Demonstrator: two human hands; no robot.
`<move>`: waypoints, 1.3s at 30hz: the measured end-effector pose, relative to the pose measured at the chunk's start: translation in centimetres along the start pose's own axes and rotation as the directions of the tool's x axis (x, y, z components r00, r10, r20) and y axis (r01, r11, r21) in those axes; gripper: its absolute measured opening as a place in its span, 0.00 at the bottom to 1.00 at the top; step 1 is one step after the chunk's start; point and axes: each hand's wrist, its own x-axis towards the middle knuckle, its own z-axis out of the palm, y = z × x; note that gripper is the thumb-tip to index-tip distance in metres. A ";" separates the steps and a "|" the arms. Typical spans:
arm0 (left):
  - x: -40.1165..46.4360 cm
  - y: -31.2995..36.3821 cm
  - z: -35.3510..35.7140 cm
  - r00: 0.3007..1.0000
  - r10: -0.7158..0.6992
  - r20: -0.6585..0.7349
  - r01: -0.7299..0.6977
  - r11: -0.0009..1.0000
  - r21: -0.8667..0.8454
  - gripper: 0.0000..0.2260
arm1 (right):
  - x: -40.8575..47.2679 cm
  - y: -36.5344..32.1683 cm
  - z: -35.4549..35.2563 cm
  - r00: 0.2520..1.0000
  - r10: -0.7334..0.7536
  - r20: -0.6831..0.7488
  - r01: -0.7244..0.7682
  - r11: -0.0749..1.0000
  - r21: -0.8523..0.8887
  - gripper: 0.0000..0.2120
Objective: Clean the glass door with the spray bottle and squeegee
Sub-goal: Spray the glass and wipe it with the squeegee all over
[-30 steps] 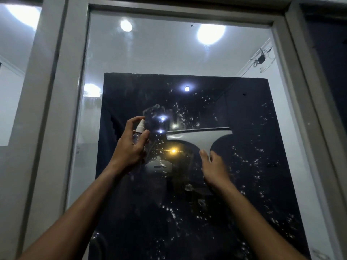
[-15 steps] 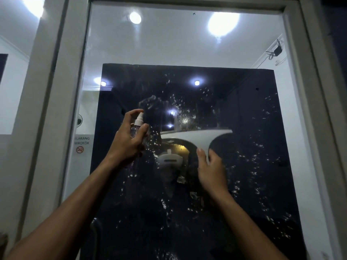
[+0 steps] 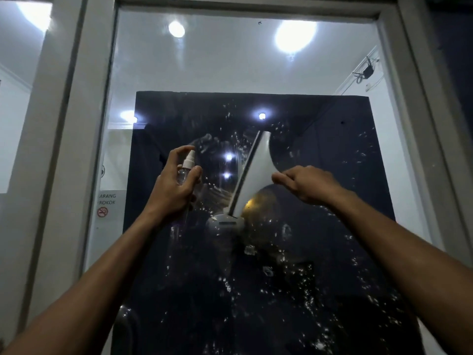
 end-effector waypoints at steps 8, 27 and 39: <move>-0.9 -1.0 1.2 0.999 0.011 0.042 -0.009 1.000 -0.030 0.20 | -2.3 7.7 -3.7 0.998 0.048 -0.046 -0.055 0.987 -0.151 0.40; -1.7 0.3 4.1 1.000 0.023 -0.006 -0.023 0.998 -0.064 0.18 | -5.7 7.9 -1.1 0.977 0.184 -0.106 -0.127 0.907 0.402 0.28; 0.1 1.6 2.6 0.998 0.023 -0.053 -0.022 1.000 0.006 0.17 | -1.1 -6.4 0.2 0.903 0.412 0.125 -0.222 0.198 0.955 0.16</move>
